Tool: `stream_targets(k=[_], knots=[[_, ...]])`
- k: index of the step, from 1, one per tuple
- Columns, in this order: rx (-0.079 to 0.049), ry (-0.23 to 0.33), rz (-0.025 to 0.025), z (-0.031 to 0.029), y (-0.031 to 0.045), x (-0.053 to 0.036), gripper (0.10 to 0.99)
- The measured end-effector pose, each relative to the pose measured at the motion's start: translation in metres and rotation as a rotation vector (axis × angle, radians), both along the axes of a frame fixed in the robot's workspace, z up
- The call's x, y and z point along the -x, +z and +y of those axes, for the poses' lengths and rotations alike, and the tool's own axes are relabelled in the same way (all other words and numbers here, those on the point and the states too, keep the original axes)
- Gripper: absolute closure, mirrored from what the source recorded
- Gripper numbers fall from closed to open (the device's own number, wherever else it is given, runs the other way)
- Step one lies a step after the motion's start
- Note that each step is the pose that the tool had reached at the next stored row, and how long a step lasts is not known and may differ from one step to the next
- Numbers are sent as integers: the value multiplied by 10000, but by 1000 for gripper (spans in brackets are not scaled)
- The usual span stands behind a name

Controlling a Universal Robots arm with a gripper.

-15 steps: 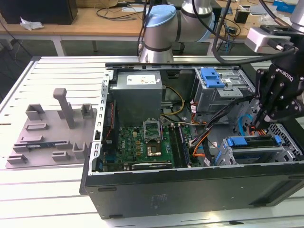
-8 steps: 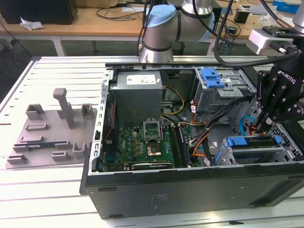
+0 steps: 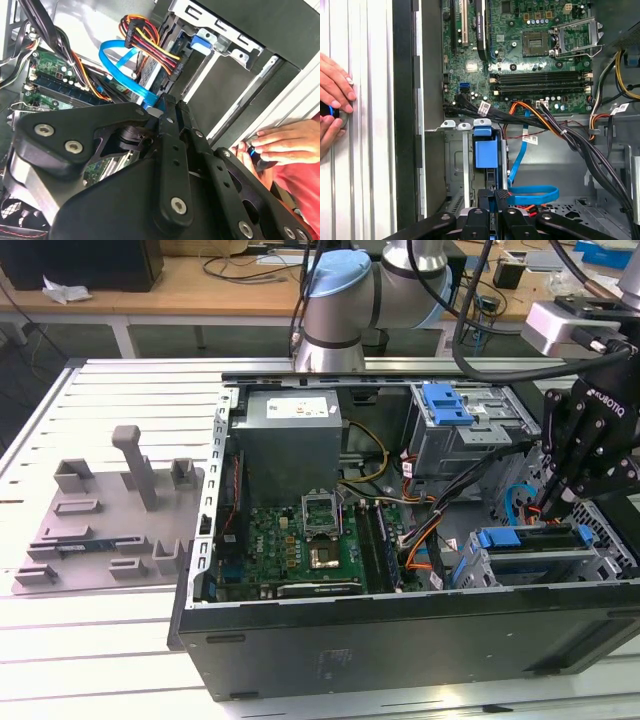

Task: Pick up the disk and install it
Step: 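Insert the second disk wire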

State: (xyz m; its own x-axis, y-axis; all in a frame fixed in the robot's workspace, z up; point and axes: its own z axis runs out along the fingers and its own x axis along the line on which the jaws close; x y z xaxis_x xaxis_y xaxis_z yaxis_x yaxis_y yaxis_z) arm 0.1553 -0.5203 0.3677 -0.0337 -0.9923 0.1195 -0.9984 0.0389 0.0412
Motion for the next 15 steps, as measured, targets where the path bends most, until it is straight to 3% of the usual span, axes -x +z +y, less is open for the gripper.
stream_targets(k=[6,15], knots=[[2,-25,0,-1,-6,-14,922],[-11,-29,0,0,-83,-22,922]])
